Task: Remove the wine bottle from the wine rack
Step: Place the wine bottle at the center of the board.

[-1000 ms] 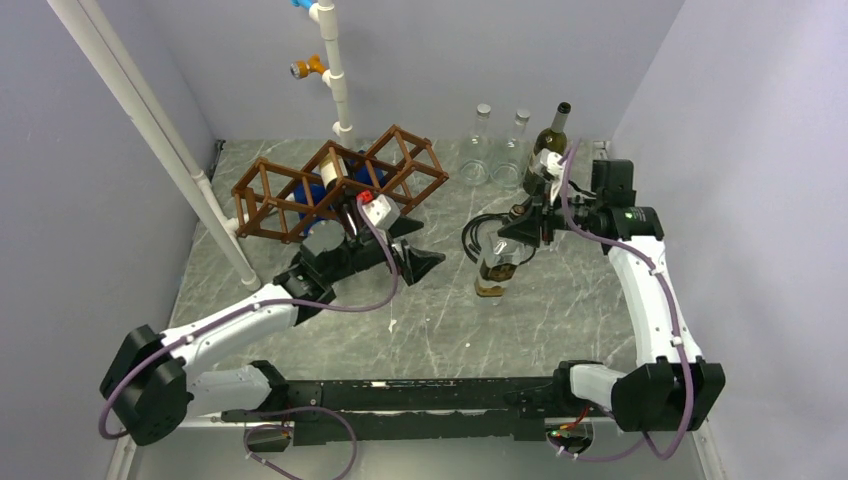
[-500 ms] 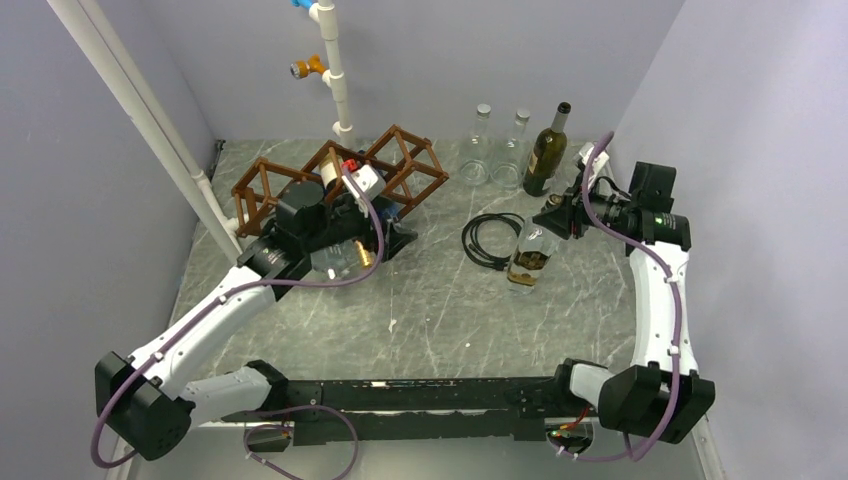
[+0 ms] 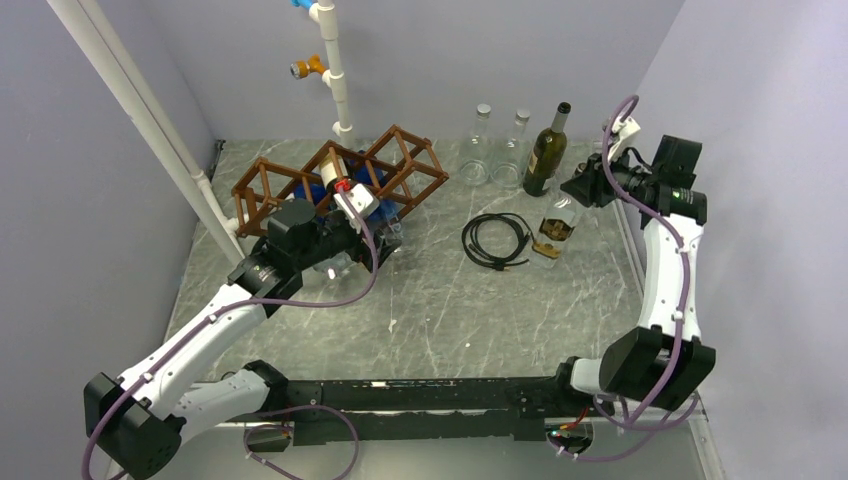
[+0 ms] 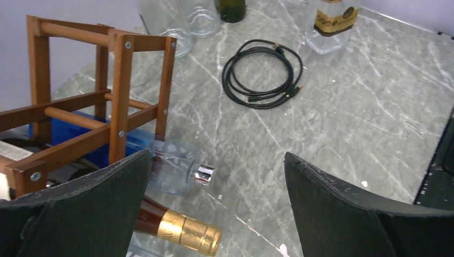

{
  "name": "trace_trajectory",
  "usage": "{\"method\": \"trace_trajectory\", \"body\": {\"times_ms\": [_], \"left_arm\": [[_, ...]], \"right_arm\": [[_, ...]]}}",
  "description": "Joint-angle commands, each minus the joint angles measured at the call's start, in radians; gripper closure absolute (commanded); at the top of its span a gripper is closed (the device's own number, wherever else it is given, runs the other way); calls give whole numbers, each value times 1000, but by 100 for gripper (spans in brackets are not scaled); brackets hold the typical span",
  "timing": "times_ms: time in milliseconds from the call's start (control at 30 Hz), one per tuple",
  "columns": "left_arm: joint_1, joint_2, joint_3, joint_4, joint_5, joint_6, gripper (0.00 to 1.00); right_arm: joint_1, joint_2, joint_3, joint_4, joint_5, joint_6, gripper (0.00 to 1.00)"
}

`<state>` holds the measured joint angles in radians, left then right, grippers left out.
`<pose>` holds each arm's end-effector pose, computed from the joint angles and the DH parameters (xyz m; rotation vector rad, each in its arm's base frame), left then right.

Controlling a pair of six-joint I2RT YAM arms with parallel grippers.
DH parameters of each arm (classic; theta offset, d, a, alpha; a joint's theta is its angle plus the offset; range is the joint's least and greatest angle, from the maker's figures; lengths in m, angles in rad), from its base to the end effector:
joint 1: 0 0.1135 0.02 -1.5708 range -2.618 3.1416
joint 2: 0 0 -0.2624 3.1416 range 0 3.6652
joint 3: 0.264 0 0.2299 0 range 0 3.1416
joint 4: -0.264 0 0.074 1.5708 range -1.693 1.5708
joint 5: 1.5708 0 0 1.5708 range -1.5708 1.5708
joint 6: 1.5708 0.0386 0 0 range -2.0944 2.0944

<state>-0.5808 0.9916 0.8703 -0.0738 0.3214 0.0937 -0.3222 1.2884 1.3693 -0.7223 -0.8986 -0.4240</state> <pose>0.1709 -0.1268 0.3444 0.8145 1.6048 -0.6341 0.2389 -0.0479 0.3846 -0.5649 1.9064 0.5146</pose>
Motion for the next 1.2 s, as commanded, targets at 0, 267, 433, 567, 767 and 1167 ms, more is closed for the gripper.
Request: {"method": "trace_trajectory", "body": {"times_ms": [0, 267, 433, 567, 767, 1167], "left_arm": [[6, -19, 4, 2, -89, 52, 1], [6, -29, 1, -7, -132, 75, 1], [7, -33, -1, -13, -158, 98, 1], [7, -37, -5, -14, -170, 113, 1], [7, -32, -7, -15, -179, 120, 1], [8, -10, -4, -28, -190, 139, 0]], "right_arm": [[-26, 47, 128, 180, 0, 69, 100], [-34, 150, 199, 295, 87, 109, 100], [-34, 211, 241, 356, 150, 143, 100], [-34, 248, 252, 408, 210, 170, 100], [-34, 302, 255, 484, 294, 234, 100], [1, 413, 318, 573, 490, 315, 100]]}}
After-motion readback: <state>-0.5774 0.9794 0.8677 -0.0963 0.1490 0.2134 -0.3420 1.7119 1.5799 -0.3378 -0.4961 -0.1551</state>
